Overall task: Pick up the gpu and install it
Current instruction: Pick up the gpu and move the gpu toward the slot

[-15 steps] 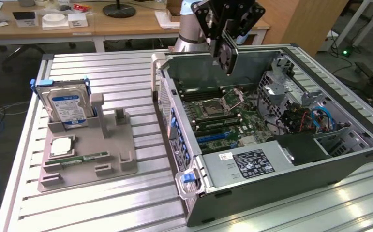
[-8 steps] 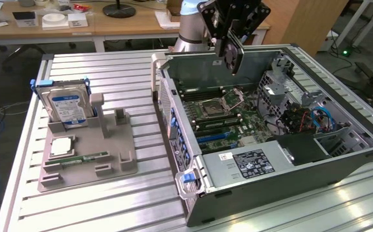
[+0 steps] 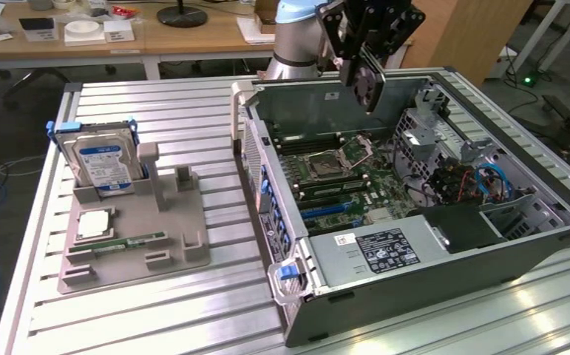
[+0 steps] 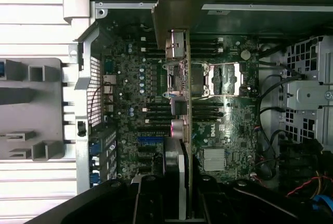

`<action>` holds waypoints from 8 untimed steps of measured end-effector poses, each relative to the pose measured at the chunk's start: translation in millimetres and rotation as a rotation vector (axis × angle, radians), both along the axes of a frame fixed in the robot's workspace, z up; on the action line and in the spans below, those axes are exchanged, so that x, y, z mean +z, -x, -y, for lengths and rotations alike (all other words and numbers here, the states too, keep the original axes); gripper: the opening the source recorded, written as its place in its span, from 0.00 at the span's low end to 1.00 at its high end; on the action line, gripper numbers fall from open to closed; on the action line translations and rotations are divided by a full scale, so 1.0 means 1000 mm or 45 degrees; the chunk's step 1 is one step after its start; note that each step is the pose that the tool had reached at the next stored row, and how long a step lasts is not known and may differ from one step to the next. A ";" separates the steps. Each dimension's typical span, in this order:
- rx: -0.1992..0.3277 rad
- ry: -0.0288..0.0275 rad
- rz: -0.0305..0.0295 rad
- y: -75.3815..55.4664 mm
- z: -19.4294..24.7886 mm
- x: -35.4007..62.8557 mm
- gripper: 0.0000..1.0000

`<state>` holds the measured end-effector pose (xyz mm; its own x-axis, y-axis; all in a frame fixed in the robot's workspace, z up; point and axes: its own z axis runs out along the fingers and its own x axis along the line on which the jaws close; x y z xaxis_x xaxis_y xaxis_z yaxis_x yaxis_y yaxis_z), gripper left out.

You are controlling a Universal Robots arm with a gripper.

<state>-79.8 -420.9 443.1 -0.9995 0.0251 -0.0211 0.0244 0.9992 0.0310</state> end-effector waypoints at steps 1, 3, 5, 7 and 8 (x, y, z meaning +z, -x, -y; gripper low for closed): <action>0.000 0.0001 -0.0001 -0.002 0.0000 0.0000 0.28; 0.000 0.0001 0.0000 -0.006 0.0000 0.0000 0.28; 0.000 0.0001 -0.0001 -0.011 0.0000 0.0001 0.28; 0.000 0.0001 0.0000 -0.015 0.0000 0.0000 0.28; 0.000 0.0001 -0.0001 -0.018 0.0000 0.0000 0.28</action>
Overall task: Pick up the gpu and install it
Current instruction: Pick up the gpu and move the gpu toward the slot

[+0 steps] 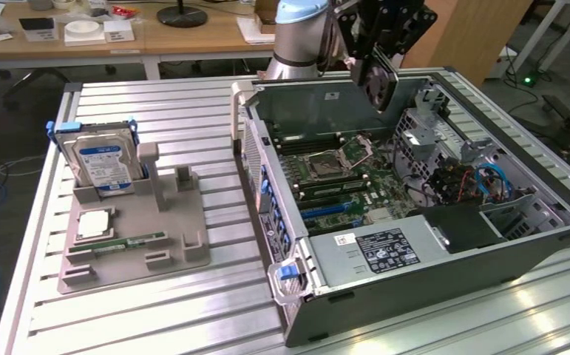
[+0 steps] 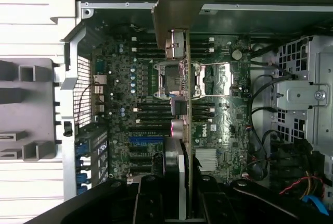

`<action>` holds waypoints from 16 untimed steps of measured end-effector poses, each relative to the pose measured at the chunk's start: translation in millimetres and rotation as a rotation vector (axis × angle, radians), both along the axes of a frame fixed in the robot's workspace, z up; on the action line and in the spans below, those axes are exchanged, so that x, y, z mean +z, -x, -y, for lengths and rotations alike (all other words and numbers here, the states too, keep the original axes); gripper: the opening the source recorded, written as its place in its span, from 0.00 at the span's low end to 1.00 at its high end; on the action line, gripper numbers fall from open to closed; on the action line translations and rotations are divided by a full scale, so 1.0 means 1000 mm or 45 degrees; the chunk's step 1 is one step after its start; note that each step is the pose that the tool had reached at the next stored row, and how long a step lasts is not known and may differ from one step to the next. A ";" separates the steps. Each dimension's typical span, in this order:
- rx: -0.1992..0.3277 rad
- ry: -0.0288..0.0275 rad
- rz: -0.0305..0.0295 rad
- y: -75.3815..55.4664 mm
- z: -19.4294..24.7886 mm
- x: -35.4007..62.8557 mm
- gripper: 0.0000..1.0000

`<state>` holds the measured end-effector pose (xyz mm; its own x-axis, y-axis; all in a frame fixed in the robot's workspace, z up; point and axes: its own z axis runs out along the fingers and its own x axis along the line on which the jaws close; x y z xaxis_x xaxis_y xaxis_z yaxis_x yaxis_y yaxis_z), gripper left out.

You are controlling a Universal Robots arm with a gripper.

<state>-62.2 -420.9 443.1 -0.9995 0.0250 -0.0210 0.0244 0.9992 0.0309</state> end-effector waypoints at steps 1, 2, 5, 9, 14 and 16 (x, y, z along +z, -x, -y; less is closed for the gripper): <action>0.000 0.0000 0.0000 -0.002 0.0000 0.0000 0.28; 0.000 0.0001 0.0000 -0.004 0.0000 0.0000 0.28; 0.000 0.0000 0.0000 -0.010 0.0000 0.0000 0.28; 0.000 -0.0001 0.0000 -0.017 0.0000 0.0000 0.28; 0.000 0.0000 0.0000 -0.025 0.0000 0.0000 0.28; 0.000 -0.0001 0.0000 -0.028 0.0000 0.0000 0.28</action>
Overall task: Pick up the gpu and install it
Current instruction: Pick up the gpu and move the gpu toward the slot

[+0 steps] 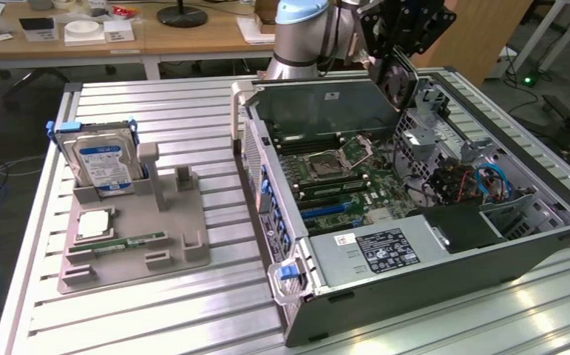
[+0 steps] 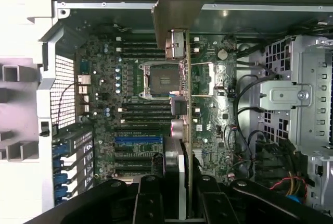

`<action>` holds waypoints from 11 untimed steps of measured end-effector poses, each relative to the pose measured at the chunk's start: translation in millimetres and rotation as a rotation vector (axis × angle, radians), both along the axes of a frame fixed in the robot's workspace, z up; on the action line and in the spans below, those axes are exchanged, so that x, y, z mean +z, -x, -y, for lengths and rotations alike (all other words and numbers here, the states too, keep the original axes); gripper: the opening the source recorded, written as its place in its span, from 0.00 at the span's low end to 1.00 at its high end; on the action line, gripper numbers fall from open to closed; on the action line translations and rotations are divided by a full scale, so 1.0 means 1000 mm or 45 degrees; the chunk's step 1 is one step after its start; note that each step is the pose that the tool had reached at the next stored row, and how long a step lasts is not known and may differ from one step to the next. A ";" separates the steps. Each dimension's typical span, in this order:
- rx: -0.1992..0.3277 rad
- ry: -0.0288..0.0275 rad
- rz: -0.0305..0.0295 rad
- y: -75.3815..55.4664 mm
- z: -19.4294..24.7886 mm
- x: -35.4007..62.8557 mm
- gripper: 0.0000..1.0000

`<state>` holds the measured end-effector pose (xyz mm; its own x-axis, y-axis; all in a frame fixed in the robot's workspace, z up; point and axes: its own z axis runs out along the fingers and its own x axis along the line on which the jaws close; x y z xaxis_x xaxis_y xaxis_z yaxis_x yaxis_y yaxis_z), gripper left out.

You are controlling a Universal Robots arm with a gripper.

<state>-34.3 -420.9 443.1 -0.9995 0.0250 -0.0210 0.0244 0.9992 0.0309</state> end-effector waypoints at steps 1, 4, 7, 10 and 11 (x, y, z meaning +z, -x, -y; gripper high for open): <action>0.000 0.0001 0.0001 -0.002 0.0000 0.0000 0.28; 0.000 0.0000 0.0001 -0.006 0.0000 0.0000 0.28; 0.000 0.0000 0.0000 -0.010 0.0000 0.0000 0.28; 0.000 0.0000 0.0000 -0.013 0.0000 0.0000 0.28; 0.000 0.0001 0.0000 -0.013 0.0000 0.0000 0.28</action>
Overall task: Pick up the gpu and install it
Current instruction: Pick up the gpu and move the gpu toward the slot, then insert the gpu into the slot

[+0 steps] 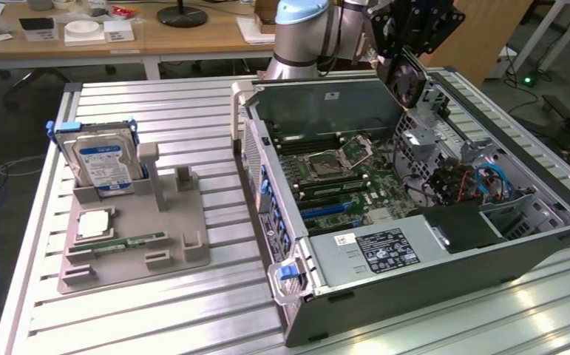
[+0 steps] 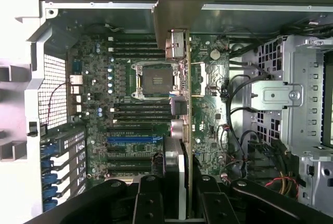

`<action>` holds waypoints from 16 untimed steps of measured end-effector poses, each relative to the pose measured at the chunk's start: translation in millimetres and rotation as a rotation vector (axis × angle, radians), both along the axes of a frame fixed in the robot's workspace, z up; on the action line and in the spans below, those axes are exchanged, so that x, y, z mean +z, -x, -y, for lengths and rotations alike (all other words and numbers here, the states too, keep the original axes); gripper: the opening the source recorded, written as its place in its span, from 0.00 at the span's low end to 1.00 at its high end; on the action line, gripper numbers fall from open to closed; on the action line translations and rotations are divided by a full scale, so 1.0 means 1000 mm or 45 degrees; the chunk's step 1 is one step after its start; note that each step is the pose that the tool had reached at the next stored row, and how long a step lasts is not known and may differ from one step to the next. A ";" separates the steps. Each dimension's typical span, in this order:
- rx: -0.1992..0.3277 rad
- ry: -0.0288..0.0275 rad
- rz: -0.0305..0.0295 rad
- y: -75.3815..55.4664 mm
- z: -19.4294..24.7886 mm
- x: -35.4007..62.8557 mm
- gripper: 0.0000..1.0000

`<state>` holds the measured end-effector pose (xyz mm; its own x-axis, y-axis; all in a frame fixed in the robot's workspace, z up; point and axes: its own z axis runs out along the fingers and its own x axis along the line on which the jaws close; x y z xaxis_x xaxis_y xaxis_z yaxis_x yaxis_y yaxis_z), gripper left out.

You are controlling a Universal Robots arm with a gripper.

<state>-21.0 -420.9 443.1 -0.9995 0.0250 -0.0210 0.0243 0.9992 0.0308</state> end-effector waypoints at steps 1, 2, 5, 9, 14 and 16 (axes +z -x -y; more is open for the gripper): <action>0.000 -0.0001 0.0000 0.000 0.0000 0.0000 0.28; 0.000 -0.0001 0.0000 0.000 0.0000 0.0000 0.28; 0.000 -0.0001 0.0000 0.000 0.0000 0.0000 0.28; 0.000 -0.0001 0.0000 0.000 0.0000 0.0000 0.28; 0.000 -0.0001 0.0001 0.000 0.0000 0.0000 0.28; 0.003 0.0000 0.0001 0.000 0.0000 0.0000 0.28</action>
<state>-20.9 -420.9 443.1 -0.9995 0.0230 -0.0211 0.0223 0.9993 0.0308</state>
